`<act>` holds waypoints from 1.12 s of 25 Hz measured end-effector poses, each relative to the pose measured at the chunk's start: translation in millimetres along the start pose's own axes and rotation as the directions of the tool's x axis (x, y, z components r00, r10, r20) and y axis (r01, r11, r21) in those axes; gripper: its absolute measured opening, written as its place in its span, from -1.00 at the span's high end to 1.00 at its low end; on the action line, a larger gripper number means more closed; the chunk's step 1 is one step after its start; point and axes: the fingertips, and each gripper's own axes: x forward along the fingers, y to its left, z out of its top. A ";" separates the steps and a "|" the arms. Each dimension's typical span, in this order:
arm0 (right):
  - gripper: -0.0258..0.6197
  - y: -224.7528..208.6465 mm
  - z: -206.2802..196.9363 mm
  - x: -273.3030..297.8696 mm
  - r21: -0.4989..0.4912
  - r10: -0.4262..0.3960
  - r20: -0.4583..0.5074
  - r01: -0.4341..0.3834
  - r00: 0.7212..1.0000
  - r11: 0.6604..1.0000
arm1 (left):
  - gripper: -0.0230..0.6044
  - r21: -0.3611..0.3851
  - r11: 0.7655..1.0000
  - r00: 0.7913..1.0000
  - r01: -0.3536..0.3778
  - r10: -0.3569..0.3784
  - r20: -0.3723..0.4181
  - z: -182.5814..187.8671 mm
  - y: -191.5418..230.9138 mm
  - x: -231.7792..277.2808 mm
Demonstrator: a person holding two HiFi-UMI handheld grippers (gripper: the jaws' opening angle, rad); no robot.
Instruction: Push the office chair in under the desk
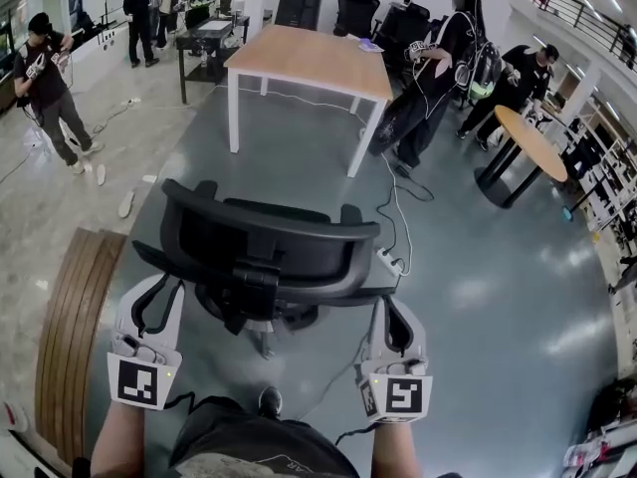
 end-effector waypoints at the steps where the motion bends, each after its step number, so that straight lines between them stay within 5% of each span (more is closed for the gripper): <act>1: 0.95 -1.2 -1.0 1.1 -0.011 0.007 0.000 -0.007 1.000 1.000 | 0.64 0.007 1.000 1.000 -0.007 0.007 -0.001 -1.0 0.5 0.9; 5: 0.95 -5.6 -2.1 5.5 -0.066 0.001 -0.037 -0.003 0.999 0.998 | 0.59 0.062 0.998 1.000 0.005 -0.003 -0.030 -3.0 3.7 6.1; 10: 0.94 9.6 5.4 4.4 -0.131 0.010 -0.032 -0.014 0.999 0.991 | 0.25 0.193 0.979 0.996 0.063 -0.050 -0.070 -14.0 10.0 5.4; 13: 0.64 22.9 0.1 5.8 -0.195 0.037 -0.075 -0.051 0.996 0.980 | 0.11 0.186 0.980 0.995 0.075 -0.061 -0.081 -22.3 11.6 8.3; 21: 0.15 45.2 -24.3 4.8 -0.423 0.030 -0.271 -0.147 0.962 0.894 | -0.16 0.242 0.964 0.984 0.113 -0.075 -0.160 -38.1 10.8 18.8; 28: 0.00 50.0 -42.7 16.8 -0.539 -0.053 -0.339 -0.148 0.939 0.829 | -0.34 0.329 0.939 0.977 0.103 -0.033 -0.211 -52.4 13.7 28.1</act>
